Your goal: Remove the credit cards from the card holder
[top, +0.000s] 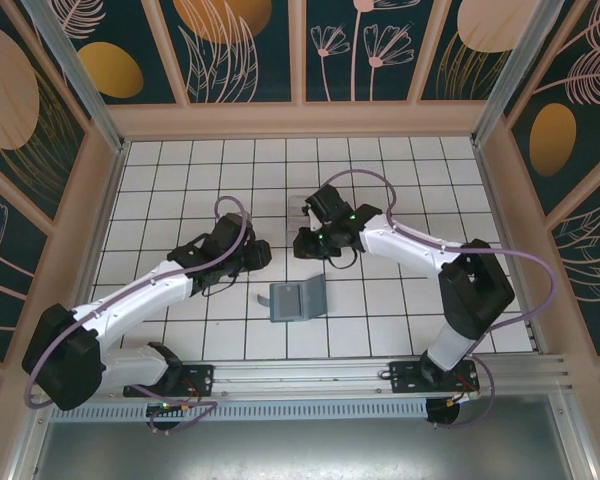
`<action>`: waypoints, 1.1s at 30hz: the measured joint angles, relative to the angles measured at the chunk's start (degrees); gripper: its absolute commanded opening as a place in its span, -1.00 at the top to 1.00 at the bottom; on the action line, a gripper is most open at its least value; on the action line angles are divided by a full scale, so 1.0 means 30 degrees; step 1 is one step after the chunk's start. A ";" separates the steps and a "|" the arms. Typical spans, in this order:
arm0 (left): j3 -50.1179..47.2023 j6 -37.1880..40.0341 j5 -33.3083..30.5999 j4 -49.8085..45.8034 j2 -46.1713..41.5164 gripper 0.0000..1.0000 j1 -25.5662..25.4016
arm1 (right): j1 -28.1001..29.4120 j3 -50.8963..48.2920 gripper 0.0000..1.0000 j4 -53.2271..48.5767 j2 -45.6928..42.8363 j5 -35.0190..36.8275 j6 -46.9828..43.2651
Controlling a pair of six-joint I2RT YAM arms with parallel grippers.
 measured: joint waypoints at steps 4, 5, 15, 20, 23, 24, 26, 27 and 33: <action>0.0386 0.0568 0.0619 -0.0284 0.0146 0.01 -0.0007 | 0.0860 -0.0656 0.57 0.0284 -0.0831 0.0015 0.0889; 0.0532 0.0692 0.0750 -0.0379 0.0160 0.00 -0.0007 | 0.1005 -0.0860 0.57 0.0393 -0.1035 0.0000 0.1100; 0.0109 0.1304 0.1902 0.0240 -0.0867 -0.25 -0.0007 | 0.2171 -0.2324 0.56 0.1282 -0.1661 -0.0087 0.2907; -0.0124 0.0809 0.1056 0.0073 -0.2069 -0.22 -0.0007 | 0.2732 -0.2914 0.54 0.2229 -0.1654 -0.0153 0.3723; 0.0000 0.0561 0.0036 -0.0736 -0.2098 -0.24 0.0000 | 0.3096 -0.3169 0.54 0.2630 -0.1530 -0.0291 0.4175; 0.0007 0.0503 -0.0306 -0.1027 -0.2142 -0.25 -0.0007 | 0.3213 -0.3177 0.54 0.2739 -0.1406 -0.0313 0.4306; 0.0007 0.0270 -0.1013 -0.1690 -0.2433 -0.25 0.0000 | 0.3446 -0.3169 0.52 0.3031 -0.1078 -0.0437 0.4452; 0.0000 0.0160 -0.1304 -0.1923 -0.2674 -0.25 -0.0007 | 0.3534 -0.3169 0.51 0.3147 -0.0903 -0.0488 0.4517; -0.0459 -0.0270 -0.2317 -0.2229 -0.5151 -0.28 0.0000 | 0.4189 -0.3016 0.42 0.3490 0.0699 -0.0641 0.4874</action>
